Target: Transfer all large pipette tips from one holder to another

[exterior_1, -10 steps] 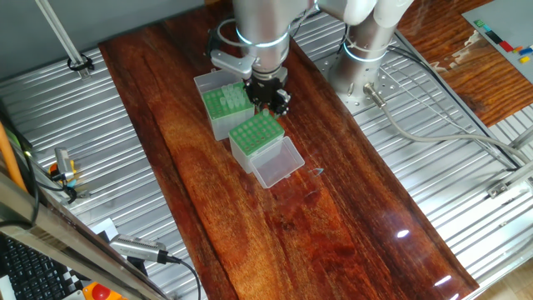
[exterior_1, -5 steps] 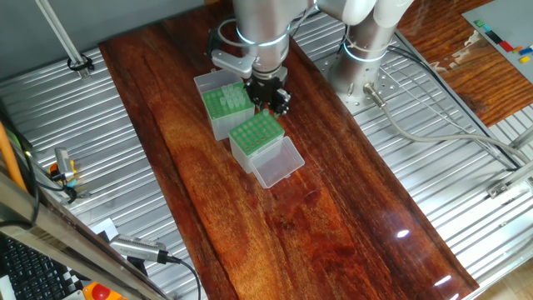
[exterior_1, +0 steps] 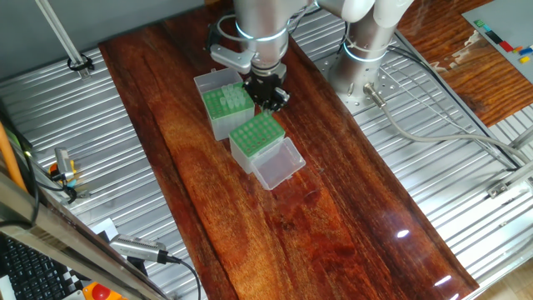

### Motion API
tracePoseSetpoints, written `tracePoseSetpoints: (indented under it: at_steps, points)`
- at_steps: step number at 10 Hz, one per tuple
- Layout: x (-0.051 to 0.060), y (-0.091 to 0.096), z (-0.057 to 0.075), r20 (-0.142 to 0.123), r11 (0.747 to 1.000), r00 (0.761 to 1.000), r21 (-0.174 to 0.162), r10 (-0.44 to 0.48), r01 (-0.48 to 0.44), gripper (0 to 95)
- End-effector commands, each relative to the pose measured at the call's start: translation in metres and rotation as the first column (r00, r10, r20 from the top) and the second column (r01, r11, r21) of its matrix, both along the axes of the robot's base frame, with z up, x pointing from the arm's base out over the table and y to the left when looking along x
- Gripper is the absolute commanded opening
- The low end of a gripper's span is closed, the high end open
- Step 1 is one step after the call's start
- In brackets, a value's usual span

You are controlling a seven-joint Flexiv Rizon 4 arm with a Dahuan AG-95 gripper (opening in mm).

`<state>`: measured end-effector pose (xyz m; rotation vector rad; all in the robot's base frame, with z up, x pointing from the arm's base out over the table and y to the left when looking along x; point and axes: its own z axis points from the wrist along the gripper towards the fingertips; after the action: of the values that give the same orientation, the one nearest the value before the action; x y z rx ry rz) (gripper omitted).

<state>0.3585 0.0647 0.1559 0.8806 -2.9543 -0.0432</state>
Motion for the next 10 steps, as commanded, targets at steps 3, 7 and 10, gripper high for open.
tracePoseSetpoints:
  at_steps: [3,7,10]
  points:
    - [0.007,0.000,0.023,-0.006,1.000,1.000,0.015,-0.020,0.020,0.0]
    - [0.010,-0.009,0.035,-0.010,0.999,1.000,0.030,-0.028,0.029,0.0]
    - [0.014,-0.011,0.048,-0.020,0.999,0.999,0.037,-0.036,0.037,0.0]
